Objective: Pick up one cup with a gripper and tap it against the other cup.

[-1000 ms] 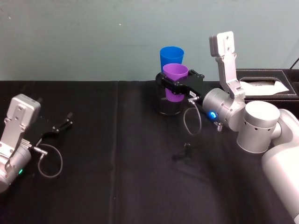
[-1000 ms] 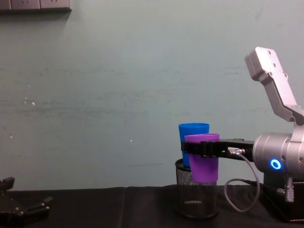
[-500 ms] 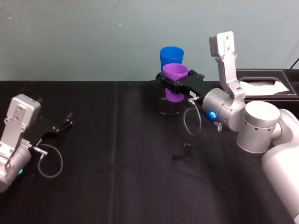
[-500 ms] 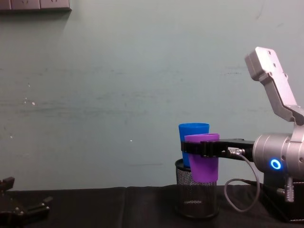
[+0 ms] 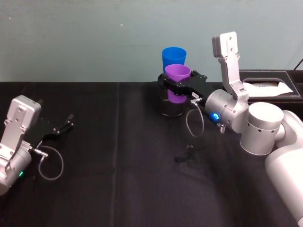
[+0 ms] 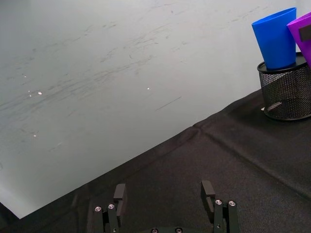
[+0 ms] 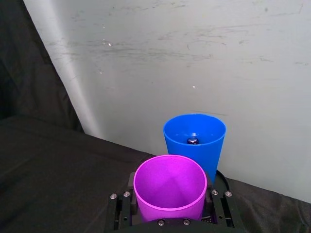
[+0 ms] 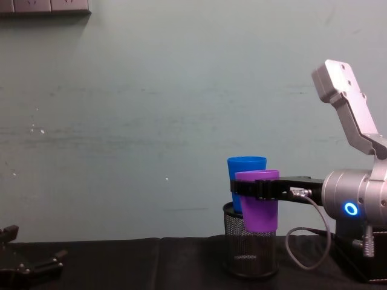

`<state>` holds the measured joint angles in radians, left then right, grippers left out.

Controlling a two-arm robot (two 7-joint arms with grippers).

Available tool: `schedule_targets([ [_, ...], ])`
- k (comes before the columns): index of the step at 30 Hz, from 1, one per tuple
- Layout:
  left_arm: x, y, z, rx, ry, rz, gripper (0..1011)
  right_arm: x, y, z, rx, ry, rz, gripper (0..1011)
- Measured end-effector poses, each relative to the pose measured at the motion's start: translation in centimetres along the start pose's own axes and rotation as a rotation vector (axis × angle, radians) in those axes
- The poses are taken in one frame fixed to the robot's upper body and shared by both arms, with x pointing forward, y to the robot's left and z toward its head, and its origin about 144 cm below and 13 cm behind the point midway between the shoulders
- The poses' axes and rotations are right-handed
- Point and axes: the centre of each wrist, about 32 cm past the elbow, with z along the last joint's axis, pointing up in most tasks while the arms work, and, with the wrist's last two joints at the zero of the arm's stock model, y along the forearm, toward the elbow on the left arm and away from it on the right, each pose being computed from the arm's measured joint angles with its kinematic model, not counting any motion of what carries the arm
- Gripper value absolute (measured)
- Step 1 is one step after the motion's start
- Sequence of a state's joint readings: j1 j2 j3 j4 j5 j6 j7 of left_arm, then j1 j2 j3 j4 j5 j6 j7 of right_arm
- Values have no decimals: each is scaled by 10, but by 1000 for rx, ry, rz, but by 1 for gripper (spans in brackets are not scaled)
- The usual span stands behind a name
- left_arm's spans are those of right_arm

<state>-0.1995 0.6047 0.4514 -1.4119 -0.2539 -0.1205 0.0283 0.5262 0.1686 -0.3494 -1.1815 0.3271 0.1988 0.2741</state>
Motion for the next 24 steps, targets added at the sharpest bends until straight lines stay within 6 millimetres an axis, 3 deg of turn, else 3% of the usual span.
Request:
schedule_targets([
  [24, 0, 0, 0, 0, 0, 0, 1000, 0, 0, 0, 0, 0, 0, 739],
])
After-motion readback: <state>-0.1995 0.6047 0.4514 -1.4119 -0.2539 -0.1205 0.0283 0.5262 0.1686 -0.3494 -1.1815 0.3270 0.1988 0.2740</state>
